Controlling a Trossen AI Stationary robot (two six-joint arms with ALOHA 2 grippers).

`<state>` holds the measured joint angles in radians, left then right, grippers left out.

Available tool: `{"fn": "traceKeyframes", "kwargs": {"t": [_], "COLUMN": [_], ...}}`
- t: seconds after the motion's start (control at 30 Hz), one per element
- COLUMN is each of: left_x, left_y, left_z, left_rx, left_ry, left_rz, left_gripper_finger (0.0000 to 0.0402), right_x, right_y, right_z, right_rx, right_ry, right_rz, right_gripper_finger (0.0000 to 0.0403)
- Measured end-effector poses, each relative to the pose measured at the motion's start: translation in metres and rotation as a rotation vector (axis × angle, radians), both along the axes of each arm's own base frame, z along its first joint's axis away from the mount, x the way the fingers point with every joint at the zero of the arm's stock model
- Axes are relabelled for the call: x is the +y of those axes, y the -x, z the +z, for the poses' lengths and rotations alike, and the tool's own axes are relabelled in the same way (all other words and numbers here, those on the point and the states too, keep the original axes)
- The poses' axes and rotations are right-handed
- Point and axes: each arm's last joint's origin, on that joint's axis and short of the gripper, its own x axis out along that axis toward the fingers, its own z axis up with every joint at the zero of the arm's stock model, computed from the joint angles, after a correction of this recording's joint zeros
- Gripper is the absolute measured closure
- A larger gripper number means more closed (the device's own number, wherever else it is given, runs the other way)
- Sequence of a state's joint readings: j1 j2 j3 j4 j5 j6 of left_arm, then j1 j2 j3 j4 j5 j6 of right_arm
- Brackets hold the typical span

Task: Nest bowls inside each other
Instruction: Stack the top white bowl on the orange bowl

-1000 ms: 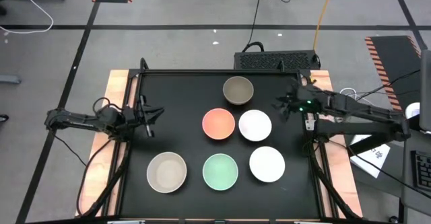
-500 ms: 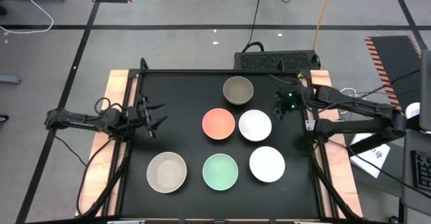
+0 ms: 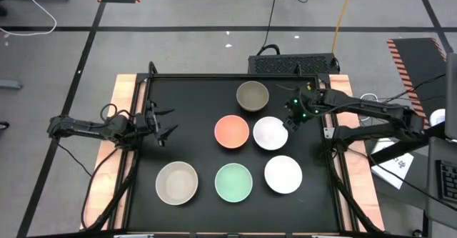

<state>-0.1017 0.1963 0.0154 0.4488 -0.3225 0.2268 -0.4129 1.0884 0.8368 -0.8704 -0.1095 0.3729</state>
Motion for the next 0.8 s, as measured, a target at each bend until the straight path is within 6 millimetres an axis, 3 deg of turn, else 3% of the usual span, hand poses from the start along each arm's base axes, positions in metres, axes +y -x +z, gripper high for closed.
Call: {"fn": "traceKeyframes", "kwargs": {"t": [0.8], "left_x": [0.000], "left_y": [0.000], "left_z": [0.000], "left_rx": [0.006], "left_ry": [-0.007], "left_rz": [0.000], "left_gripper_finger": [0.0097], "right_x": [-0.007], "right_y": [-0.020], "right_z": [-0.021], "right_rx": [0.055], "right_ry": [-0.049], "right_rz": [0.021], "right_gripper_finger": [0.0198]}}
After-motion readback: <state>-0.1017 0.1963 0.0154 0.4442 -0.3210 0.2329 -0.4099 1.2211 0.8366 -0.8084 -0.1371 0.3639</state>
